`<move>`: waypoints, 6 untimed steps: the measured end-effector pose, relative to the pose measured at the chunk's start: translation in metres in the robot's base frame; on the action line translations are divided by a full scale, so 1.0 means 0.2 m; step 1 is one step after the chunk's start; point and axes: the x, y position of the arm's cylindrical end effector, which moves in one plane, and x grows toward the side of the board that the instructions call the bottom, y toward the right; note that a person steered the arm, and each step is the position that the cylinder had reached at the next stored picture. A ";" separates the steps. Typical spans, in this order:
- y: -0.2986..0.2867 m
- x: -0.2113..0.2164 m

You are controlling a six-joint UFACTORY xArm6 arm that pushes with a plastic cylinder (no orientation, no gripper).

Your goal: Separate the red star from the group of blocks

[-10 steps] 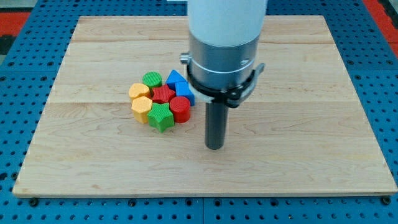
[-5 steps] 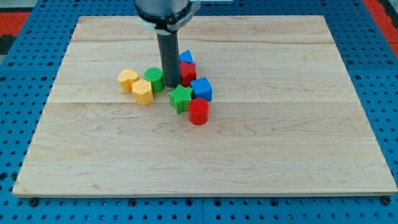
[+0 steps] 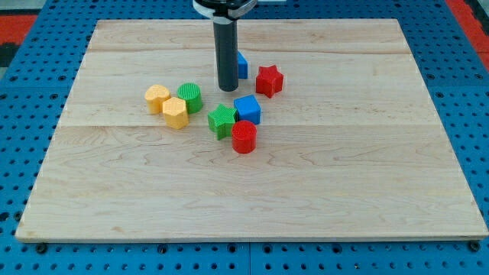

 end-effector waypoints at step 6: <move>0.24 0.03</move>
